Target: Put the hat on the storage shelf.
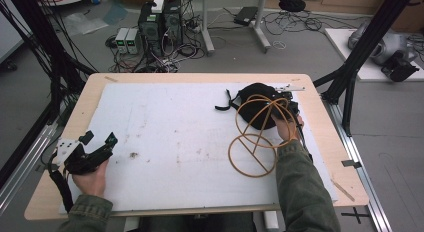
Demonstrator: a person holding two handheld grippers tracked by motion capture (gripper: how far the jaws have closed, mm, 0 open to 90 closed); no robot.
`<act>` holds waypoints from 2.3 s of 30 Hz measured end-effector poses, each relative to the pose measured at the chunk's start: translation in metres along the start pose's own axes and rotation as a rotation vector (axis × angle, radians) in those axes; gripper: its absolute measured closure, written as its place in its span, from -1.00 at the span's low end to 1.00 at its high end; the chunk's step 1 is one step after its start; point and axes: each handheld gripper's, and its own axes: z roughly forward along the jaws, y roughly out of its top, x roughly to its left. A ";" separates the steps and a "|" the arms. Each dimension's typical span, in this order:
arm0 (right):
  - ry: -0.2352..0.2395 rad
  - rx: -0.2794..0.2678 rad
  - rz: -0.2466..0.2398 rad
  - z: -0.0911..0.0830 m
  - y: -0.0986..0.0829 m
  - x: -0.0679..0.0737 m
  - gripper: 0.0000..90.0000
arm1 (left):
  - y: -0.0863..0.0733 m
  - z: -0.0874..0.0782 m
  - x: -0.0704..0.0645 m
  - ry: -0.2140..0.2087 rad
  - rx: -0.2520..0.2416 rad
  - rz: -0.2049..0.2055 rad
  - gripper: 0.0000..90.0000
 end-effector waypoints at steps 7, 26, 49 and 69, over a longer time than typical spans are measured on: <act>0.014 -0.019 0.002 -0.007 0.001 -0.004 0.95 | 0.000 0.001 0.000 -0.004 0.000 -0.002 -0.58; 0.008 -0.108 0.042 -0.034 0.006 -0.013 0.95 | 0.001 0.000 0.000 0.008 -0.008 -0.008 -0.57; -0.060 -0.232 0.017 -0.082 0.041 -0.026 0.94 | 0.001 0.004 -0.001 0.012 -0.019 -0.016 -0.55; -0.032 -0.386 0.032 -0.117 0.050 -0.023 0.93 | -0.002 0.005 -0.001 0.019 -0.015 -0.027 -0.55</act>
